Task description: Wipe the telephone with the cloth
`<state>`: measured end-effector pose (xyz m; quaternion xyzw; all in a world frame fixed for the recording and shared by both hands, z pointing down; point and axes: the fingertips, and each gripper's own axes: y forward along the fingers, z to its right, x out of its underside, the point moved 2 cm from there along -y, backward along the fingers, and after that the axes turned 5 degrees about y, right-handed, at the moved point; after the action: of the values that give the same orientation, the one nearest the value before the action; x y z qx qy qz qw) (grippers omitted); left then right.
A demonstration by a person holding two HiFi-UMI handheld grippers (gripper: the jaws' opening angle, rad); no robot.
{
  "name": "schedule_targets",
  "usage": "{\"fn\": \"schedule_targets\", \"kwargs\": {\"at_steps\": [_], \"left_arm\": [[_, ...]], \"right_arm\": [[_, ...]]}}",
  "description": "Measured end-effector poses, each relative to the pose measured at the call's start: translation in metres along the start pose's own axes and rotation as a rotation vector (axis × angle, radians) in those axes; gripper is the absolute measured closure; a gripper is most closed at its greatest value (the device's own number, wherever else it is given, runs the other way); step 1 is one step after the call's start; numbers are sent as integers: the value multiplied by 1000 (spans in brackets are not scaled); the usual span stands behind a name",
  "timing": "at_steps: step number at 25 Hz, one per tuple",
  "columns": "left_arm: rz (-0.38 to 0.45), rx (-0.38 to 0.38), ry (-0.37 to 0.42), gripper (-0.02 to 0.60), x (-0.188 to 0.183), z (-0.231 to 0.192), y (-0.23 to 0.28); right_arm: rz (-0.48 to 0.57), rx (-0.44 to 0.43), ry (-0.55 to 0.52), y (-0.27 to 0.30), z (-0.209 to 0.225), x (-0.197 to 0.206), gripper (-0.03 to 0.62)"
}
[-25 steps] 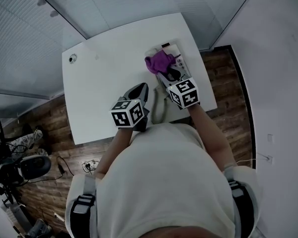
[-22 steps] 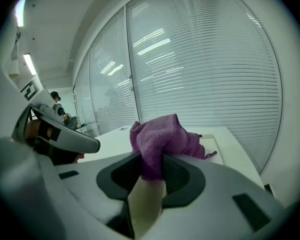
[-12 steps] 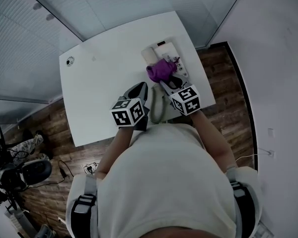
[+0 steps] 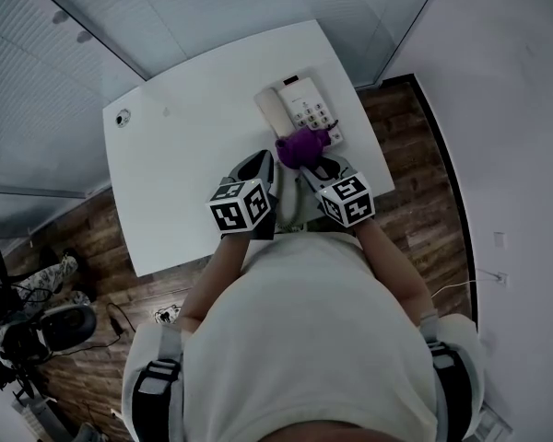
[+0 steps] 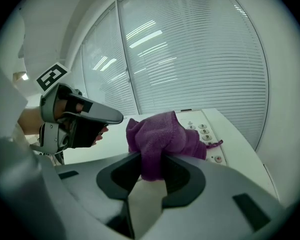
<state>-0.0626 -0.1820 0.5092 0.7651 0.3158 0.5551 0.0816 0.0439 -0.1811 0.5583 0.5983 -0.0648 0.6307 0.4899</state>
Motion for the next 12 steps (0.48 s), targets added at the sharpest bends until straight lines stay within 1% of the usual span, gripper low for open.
{"fn": "schedule_targets", "kwargs": {"at_steps": [4, 7, 10, 12], "left_arm": [[2, 0, 2, 560, -3, 3, 6], [-1, -15, -1, 560, -4, 3, 12], [-1, -29, -2, 560, -5, 3, 18], [0, -40, 4, 560, -6, 4, 22]], "right_arm": [[-14, 10, 8, -2, 0, 6, 467], [-31, 20, 18, -4, 2, 11, 467], [-36, 48, 44, -10, 8, 15, 467], [-16, 73, 72, -17, 13, 15, 467]]}}
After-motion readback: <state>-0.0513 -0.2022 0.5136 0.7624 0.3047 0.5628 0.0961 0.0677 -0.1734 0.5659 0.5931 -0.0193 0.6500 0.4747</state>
